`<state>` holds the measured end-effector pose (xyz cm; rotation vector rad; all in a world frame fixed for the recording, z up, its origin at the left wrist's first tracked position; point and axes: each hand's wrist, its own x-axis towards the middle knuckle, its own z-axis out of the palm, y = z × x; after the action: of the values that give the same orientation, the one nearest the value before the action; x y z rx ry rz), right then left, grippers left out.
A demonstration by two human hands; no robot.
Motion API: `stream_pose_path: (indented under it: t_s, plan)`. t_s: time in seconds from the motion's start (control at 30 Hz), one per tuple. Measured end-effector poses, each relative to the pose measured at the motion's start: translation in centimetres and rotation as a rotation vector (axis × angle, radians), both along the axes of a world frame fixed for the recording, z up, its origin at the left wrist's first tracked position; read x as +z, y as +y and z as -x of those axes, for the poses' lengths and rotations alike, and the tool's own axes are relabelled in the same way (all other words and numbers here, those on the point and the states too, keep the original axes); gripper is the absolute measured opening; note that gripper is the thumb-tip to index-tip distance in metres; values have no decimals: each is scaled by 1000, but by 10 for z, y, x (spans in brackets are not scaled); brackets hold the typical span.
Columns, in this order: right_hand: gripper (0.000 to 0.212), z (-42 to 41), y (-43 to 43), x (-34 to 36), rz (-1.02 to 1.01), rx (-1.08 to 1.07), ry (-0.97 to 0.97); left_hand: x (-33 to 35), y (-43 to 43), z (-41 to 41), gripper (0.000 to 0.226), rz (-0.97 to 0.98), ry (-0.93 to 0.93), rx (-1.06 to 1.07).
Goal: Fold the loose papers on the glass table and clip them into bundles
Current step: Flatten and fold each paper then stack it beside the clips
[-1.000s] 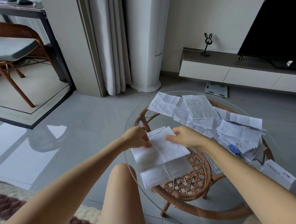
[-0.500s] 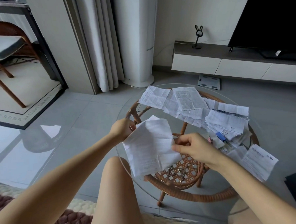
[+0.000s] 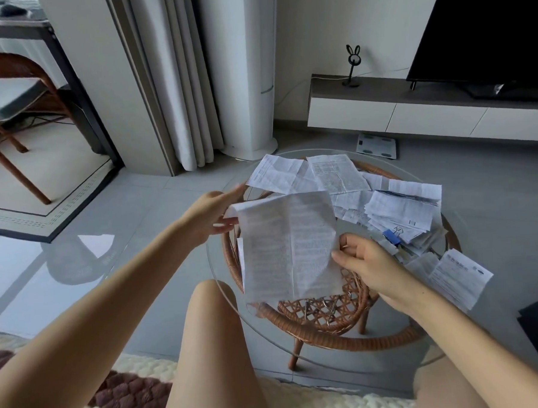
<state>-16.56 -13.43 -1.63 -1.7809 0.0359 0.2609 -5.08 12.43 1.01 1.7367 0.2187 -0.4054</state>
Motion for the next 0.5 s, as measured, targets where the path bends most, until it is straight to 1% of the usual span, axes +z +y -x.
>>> stream_pose_path:
  t_s: [0.07,0.1,0.13,0.2,0.23,0.27,0.37,0.43,0.5]
  plan:
    - [18,-2,3,4,-79,-32,-13,5,9,5,59,158,87,93]
    - [19,-4,4,7,-109,-40,-21,6,13,8,66,212,133,97]
    - [20,-6,5,9,-127,-44,-28,7,16,12,72,219,165,60]
    - [21,-10,7,11,-134,-46,-46,9,19,22,77,140,183,-82]
    - [21,-11,8,13,-129,-47,-54,10,18,28,73,109,185,-143]
    - [20,-13,9,14,-119,-46,-64,11,17,32,64,96,195,-186]
    - [17,-15,10,18,-100,-30,-78,12,12,42,36,90,246,-211]
    - [15,-16,11,22,-97,-18,-83,12,6,45,22,136,264,-135]
    - [11,-18,13,26,-46,-32,-104,13,-1,44,16,235,267,-2]
